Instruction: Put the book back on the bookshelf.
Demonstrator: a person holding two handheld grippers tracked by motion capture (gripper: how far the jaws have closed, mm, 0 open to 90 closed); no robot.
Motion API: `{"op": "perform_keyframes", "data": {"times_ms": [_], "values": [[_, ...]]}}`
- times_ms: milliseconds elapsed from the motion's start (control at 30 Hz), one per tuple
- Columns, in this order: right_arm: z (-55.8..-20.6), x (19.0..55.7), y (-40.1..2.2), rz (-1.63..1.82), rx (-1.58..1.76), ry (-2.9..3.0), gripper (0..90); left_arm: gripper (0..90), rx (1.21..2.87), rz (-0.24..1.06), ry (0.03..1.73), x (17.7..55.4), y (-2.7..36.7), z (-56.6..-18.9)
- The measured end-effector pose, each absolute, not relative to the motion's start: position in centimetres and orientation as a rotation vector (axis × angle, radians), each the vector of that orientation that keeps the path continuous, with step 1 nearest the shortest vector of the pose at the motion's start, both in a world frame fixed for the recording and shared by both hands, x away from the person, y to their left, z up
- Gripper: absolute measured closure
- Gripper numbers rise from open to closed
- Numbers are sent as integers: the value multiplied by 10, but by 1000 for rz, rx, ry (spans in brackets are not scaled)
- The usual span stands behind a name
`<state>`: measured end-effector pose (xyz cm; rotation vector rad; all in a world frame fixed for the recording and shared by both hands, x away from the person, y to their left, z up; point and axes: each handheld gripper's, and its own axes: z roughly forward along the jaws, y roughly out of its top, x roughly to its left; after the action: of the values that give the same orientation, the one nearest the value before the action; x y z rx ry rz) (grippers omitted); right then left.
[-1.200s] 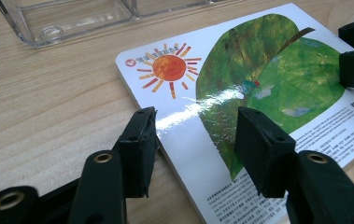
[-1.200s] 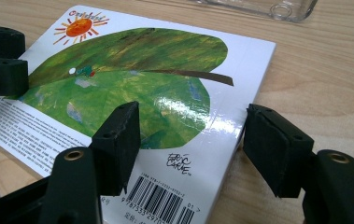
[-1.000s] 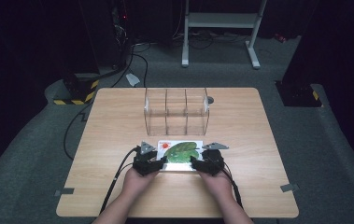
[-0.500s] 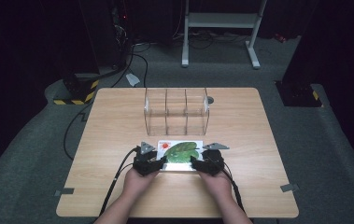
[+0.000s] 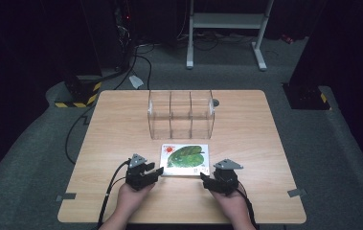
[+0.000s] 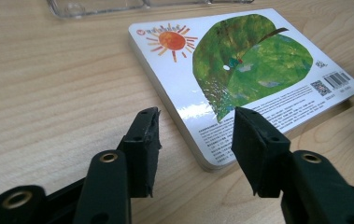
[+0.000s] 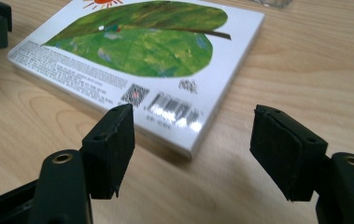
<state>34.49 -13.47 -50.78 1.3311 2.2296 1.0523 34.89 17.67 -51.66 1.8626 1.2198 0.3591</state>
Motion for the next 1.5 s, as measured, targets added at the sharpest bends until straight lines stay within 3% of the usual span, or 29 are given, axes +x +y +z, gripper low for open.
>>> {"op": "perform_keyframes", "data": {"times_ms": [600,1200,1500], "values": [[-515,342,-134,1027,1297,2256,309,595,1838,340,1239,359,168,-517],[-519,347,-120,1007,1295,2280,307,539,1859,325,1263,371,157,-523],[-520,349,-118,978,1296,2295,288,556,1865,317,1251,367,155,-522]]}}
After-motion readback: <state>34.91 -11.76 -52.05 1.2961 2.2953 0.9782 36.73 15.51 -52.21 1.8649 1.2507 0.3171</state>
